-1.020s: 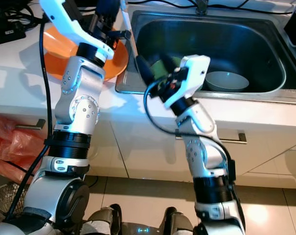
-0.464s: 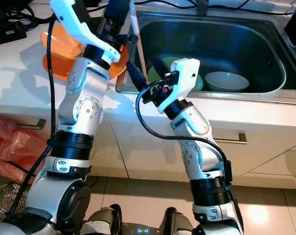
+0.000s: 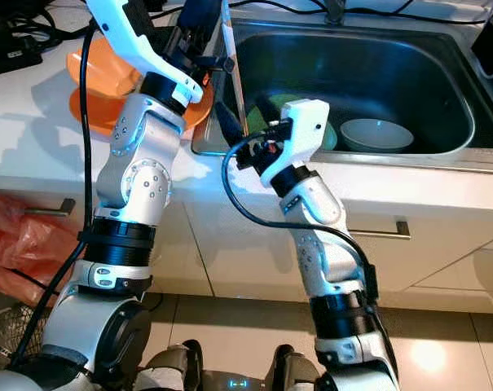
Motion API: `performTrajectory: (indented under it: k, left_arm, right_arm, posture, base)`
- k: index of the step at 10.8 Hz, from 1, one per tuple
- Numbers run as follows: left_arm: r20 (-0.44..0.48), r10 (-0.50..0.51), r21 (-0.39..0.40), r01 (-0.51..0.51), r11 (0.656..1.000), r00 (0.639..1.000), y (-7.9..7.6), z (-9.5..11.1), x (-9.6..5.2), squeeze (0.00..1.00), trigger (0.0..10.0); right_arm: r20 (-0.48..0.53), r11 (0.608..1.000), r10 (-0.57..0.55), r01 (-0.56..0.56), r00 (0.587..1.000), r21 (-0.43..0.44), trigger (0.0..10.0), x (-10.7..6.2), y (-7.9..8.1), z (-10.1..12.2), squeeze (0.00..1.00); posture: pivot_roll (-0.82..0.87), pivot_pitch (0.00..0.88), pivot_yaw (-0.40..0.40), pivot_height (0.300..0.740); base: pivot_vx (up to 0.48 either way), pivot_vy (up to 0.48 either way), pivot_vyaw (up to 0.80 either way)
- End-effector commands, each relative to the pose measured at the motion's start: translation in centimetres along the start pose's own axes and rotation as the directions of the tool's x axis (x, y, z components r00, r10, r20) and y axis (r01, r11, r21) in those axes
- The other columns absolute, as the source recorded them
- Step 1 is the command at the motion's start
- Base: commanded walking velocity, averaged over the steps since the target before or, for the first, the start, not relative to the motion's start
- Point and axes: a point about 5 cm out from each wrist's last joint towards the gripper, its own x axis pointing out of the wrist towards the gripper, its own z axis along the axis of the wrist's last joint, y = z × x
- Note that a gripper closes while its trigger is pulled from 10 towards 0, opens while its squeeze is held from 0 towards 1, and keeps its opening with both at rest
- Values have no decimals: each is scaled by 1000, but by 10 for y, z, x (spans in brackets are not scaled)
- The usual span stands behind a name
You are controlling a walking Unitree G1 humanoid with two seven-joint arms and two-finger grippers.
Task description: Kitchen organization
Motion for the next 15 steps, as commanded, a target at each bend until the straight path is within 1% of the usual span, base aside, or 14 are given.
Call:
performTrajectory:
  k: [1, 5, 9, 10, 11, 15]
  left_arm:
    - [0, -35, -9, 35, 999, 999, -6, 1, 0, 0, 10000]
    - [-13, -56, -20, 56, 998, 998, -11, -1, 0, 0, 10000]
    - [-15, -68, -18, 68, 998, 998, -13, 0, 0, 0, 10000]
    - [-16, -68, -16, 68, 998, 998, -12, 1, 0, 0, 10000]
    - [-16, -68, -12, 68, 998, 998, -12, 0, 0, 0, 10000]
    - [-22, -68, 3, 68, 998, 997, -11, 0, 0, 0, 10000]
  right_arm:
    - [4, 1000, -13, 13, 1000, -9, 10000, 1, 0, -1, 0]
    - [-9, 998, -69, 69, 998, -3, 10000, 8, -5, -11, 0]
    - [-10, 994, -112, 112, 994, 5, 10000, 15, -9, -16, 0]
    - [-16, 993, -117, 117, 993, -2, 2745, 16, -10, -17, 0]
    - [-19, 993, -121, 121, 992, -5, 0, 17, -11, -18, 0]
    - [-11, 993, -115, 115, 993, -9, 0, 18, -11, -19, 0]
  posture:
    - [44, 160, 1, 740]
    - [57, 158, -1, 740]
    - [67, 151, -4, 740]
    - [68, 149, -5, 740]
    - [67, 146, -5, 740]
    - [67, 143, -6, 740]
  base:
    - [0, 0, 0]
    - [0, 0, 0]
    - [0, 0, 0]
    - [0, 0, 0]
    - [0, 0, 0]
    - [0, 0, 0]
